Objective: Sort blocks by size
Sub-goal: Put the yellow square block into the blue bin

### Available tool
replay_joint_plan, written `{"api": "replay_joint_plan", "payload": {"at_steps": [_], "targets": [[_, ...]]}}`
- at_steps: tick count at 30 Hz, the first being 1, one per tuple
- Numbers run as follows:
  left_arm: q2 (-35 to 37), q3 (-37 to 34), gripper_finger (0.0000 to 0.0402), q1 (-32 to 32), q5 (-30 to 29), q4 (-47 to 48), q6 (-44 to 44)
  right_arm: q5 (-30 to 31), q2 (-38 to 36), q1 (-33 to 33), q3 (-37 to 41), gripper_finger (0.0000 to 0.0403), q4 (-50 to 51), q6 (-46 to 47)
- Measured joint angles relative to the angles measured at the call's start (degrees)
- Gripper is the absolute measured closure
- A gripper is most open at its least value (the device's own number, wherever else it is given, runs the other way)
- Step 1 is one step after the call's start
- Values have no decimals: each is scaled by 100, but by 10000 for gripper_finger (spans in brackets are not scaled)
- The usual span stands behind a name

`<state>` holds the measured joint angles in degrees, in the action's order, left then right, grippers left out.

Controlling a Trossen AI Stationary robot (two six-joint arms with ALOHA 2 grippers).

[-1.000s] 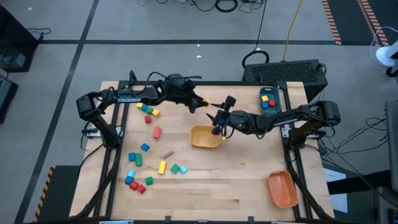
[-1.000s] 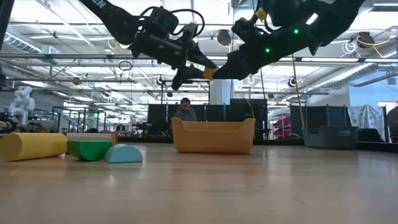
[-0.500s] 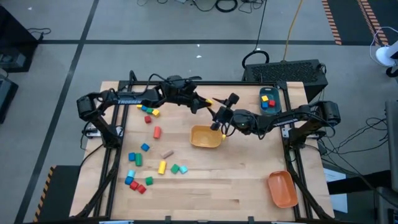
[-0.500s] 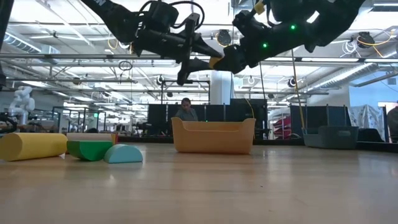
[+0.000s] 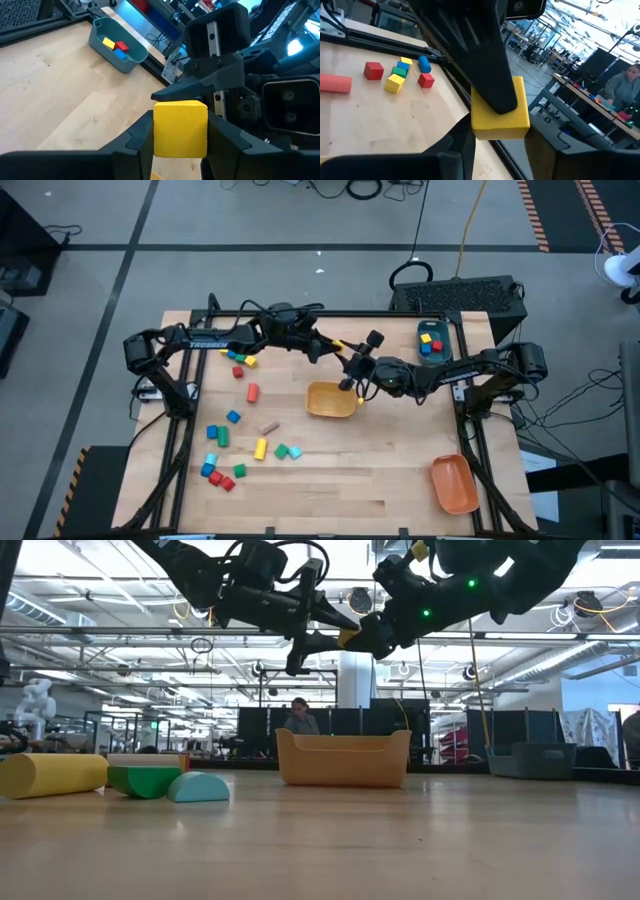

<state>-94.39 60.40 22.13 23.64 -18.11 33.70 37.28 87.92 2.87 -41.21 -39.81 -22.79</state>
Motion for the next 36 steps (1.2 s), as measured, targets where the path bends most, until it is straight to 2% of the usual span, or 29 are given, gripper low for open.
{"api": "replay_joint_plan", "payload": {"at_steps": [7, 10, 19, 23, 28, 34, 36], "targets": [[2, -5, 213, -11, 105, 137, -608, 29, -6, 0, 0, 287, -59, 125], [1, -6, 204, 21, 222, 156, -927, 121, -7, 0, 0, 288, -14, 122], [0, -6, 200, 505, 1213, 586, -1037, 1173, -199, -107, -4, 288, 900, 220], [47, -6, 199, 757, 1334, 968, -1331, 1380, -564, -70, -7, 288, 1983, 975], [200, -6, 199, 968, 1237, 1685, -1976, 1408, -1321, 223, -7, 288, 3837, 2496], [466, -6, 199, 1010, 114, 2704, -2729, 1346, -2138, 855, -4, 288, 6506, 4272], [565, -6, 198, 1010, -213, 3082, -2890, 1160, -2294, 1142, -4, 288, 7340, 4872]]}}
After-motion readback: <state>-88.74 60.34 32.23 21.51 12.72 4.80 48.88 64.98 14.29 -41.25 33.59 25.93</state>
